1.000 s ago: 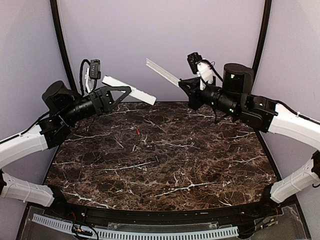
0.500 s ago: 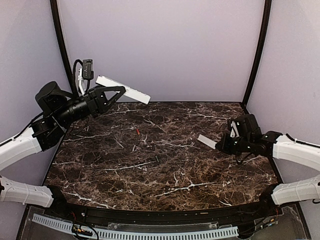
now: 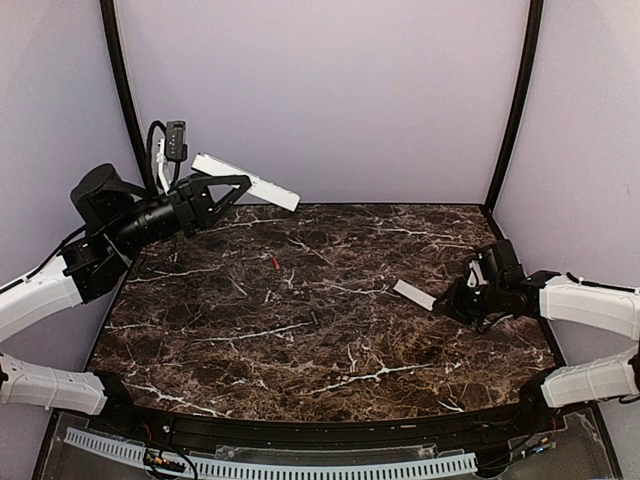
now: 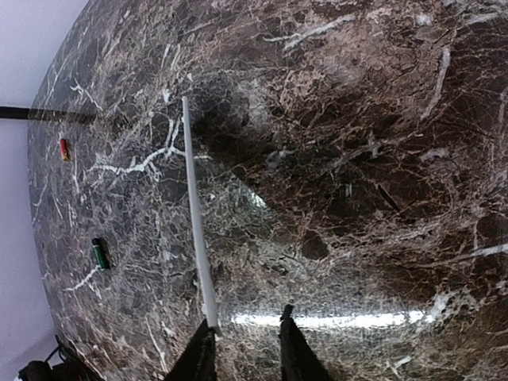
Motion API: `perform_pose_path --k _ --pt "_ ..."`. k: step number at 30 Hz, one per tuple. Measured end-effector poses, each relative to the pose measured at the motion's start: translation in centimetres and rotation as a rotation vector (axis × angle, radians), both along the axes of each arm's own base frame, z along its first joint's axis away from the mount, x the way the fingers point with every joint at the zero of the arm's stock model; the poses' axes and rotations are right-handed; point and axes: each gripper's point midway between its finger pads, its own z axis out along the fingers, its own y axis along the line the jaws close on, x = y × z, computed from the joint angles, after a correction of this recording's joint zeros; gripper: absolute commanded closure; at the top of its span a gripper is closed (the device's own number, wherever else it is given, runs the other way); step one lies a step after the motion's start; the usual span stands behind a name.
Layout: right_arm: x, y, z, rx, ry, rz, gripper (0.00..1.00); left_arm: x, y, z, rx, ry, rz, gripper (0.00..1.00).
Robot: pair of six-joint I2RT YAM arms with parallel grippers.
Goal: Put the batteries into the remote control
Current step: Place the battery cover at the center of the board, then pass from the left arm to the right
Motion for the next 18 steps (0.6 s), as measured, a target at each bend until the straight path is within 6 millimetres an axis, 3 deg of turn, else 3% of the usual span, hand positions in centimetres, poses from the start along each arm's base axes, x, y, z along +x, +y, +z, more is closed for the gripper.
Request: perform_pose_path --k 10,18 --pt "-0.2 -1.8 -1.0 -0.065 0.049 -0.041 0.17 0.0 0.1 -0.3 0.018 -0.002 0.008 1.00" --pt "1.9 -4.1 2.5 -0.142 -0.066 -0.080 0.10 0.1 0.2 -0.4 0.026 -0.007 0.017 1.00"
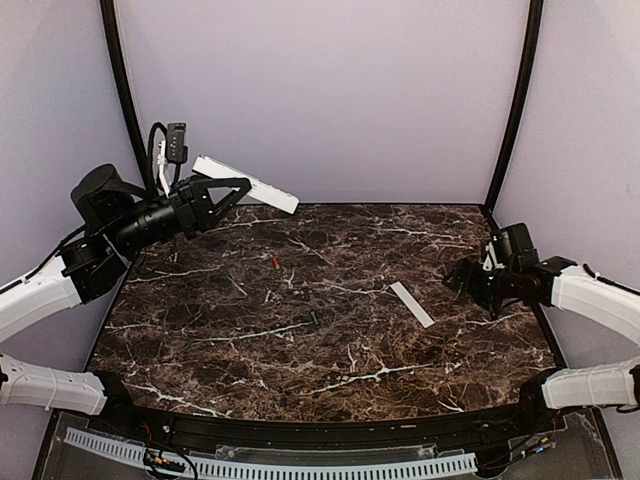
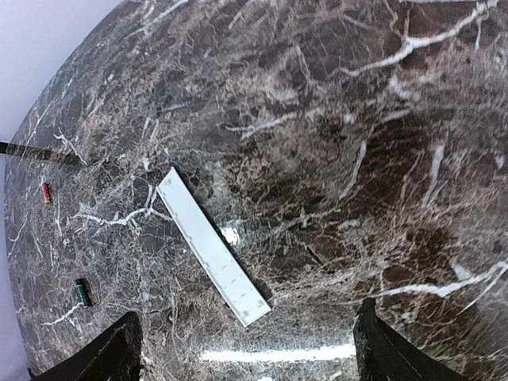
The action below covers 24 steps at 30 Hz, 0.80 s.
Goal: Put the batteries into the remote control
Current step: Pass from the left arm to the right
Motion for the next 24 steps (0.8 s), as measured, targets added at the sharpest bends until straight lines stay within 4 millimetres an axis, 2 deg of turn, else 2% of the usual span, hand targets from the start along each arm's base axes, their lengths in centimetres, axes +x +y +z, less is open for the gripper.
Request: perform_pose_path --k 4,10,13,16,18,24 --pt "0.6 -1.3 2.6 -0.073 -0.131 0.012 0.06 0.1 0.0 0.0 0.002 -0.005 0.005 1.00" --pt "2.0 -4.0 10.1 -0.231 -0.484 -0.021 0.03 0.2 0.1 0.0 0.003 -0.010 0.015 1.00" --pt "2.0 -5.2 12.3 -0.304 -0.623 -0.051 0.01 0.3 0.1 0.0 0.003 -0.010 0.019 1.00" --pt "2.0 -6.3 12.8 -0.373 -0.724 -0.083 0.01 0.3 0.1 0.0 0.003 -0.009 0.021 1.00" --pt "2.0 -6.9 12.3 -0.419 -0.781 -0.099 0.01 0.3 0.1 0.0 0.003 -0.009 0.021 1.00" --pt "3.1 -8.1 9.0 -0.570 -0.881 -0.105 0.01 0.3 0.1 0.0 0.003 -0.009 0.021 1.00"
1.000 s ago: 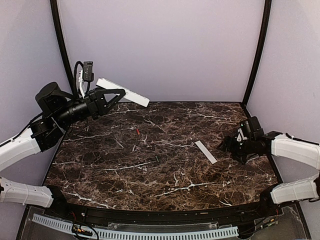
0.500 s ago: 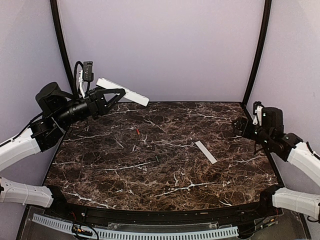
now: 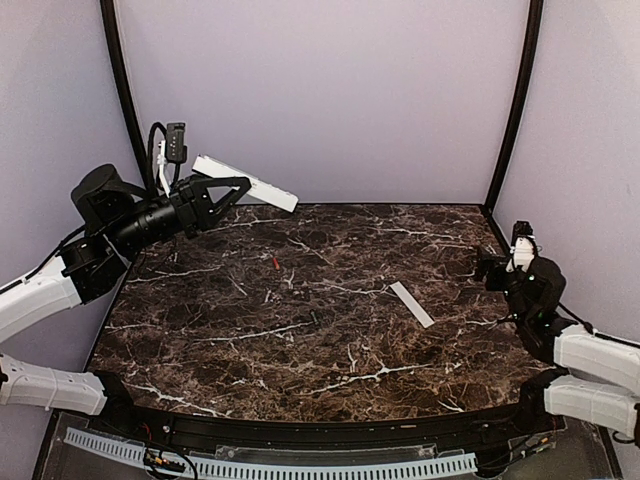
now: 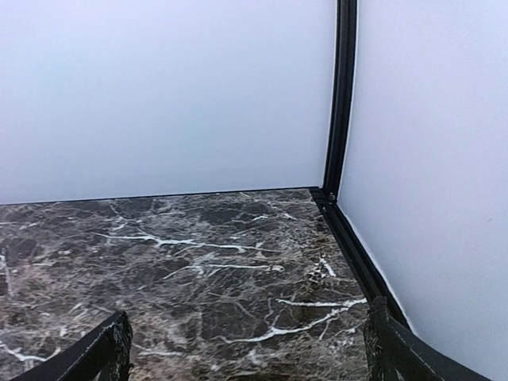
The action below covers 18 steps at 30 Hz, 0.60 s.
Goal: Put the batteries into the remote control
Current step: Pass from the left arm to the right
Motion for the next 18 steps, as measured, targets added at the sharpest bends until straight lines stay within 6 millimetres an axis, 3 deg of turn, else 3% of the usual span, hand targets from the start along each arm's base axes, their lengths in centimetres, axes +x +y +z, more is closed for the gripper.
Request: perform_pose_path --k 7,13,15,18 --pt "4.1 -3.1 -3.4 -0.055 0.007 -0.078 0.01 0.2 0.1 -0.1 0.000 0.004 0.013 1.00" --pt "6.6 -2.9 -7.8 -0.077 0.075 -0.010 0.01 0.4 0.2 -0.5 0.014 0.014 0.026 1.00" --pt "7.1 -2.6 -7.7 -0.075 0.077 0.012 0.01 0.5 0.2 -0.6 0.020 0.019 0.030 1.00" --pt "8.9 -2.5 -5.2 -0.064 0.014 0.022 0.01 0.6 0.3 -0.6 0.021 0.018 0.037 1.00"
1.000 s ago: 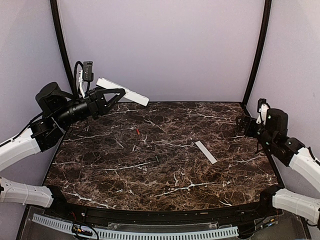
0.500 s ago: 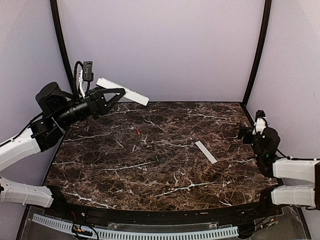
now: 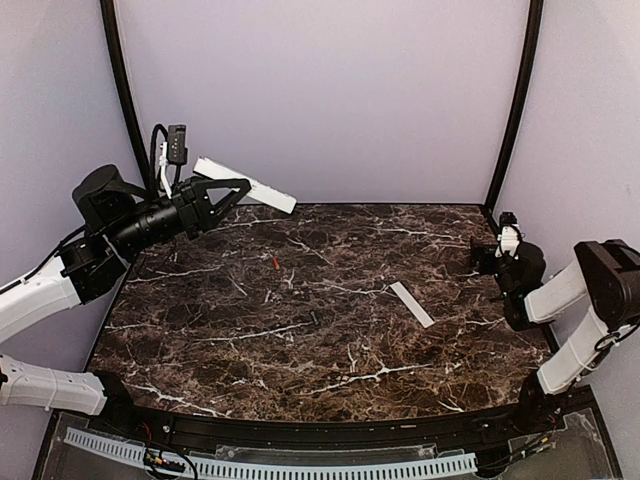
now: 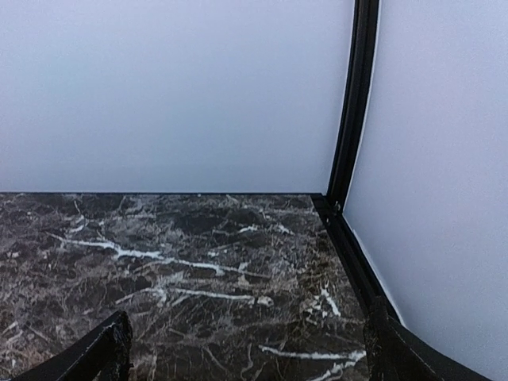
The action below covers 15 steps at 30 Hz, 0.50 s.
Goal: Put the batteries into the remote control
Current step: Pass from the left arm to the right
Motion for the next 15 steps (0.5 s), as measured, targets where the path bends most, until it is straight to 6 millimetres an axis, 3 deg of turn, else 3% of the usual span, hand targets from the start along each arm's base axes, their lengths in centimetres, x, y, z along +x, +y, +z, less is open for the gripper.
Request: perform_pose_path --k 3,15 --pt "0.87 -0.48 1.76 0.008 -0.046 -0.012 0.01 0.03 0.02 0.00 0.001 -0.003 0.002 1.00" --pt "0.87 -0.62 1.13 0.014 -0.020 -0.016 0.01 0.18 -0.01 -0.31 0.031 -0.023 0.011 1.00"
